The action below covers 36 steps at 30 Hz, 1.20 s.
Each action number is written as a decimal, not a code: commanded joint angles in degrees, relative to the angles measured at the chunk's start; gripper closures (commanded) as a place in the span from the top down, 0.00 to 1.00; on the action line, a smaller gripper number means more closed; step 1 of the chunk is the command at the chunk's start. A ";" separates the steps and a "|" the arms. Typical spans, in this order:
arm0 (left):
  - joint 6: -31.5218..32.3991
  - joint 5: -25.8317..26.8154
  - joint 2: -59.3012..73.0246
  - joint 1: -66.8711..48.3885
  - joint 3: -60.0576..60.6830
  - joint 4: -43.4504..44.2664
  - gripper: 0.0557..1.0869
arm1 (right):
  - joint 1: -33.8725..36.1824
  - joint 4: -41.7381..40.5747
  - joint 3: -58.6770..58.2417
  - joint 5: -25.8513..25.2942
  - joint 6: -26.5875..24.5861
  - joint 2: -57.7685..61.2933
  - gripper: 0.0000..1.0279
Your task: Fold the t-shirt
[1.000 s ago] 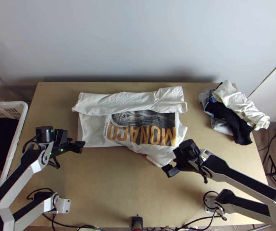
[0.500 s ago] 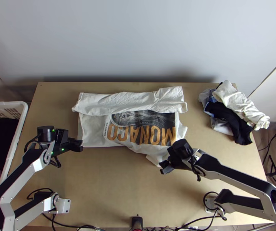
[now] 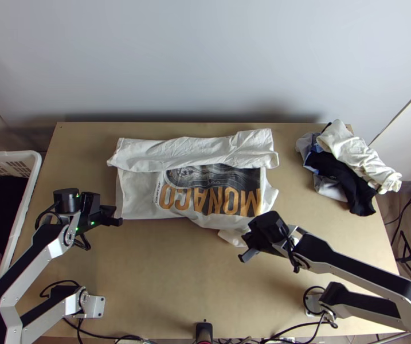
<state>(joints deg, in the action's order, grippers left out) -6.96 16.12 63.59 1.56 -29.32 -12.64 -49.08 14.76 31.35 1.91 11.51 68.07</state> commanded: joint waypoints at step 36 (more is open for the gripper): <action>3.89 -1.62 5.93 -5.34 -0.12 1.75 0.04 | 0.30 1.93 -0.33 -1.74 -1.93 -4.62 0.06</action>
<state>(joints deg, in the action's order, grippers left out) -3.03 15.09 69.30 -3.49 -29.10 -11.73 -48.80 16.34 31.03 0.71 9.98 64.05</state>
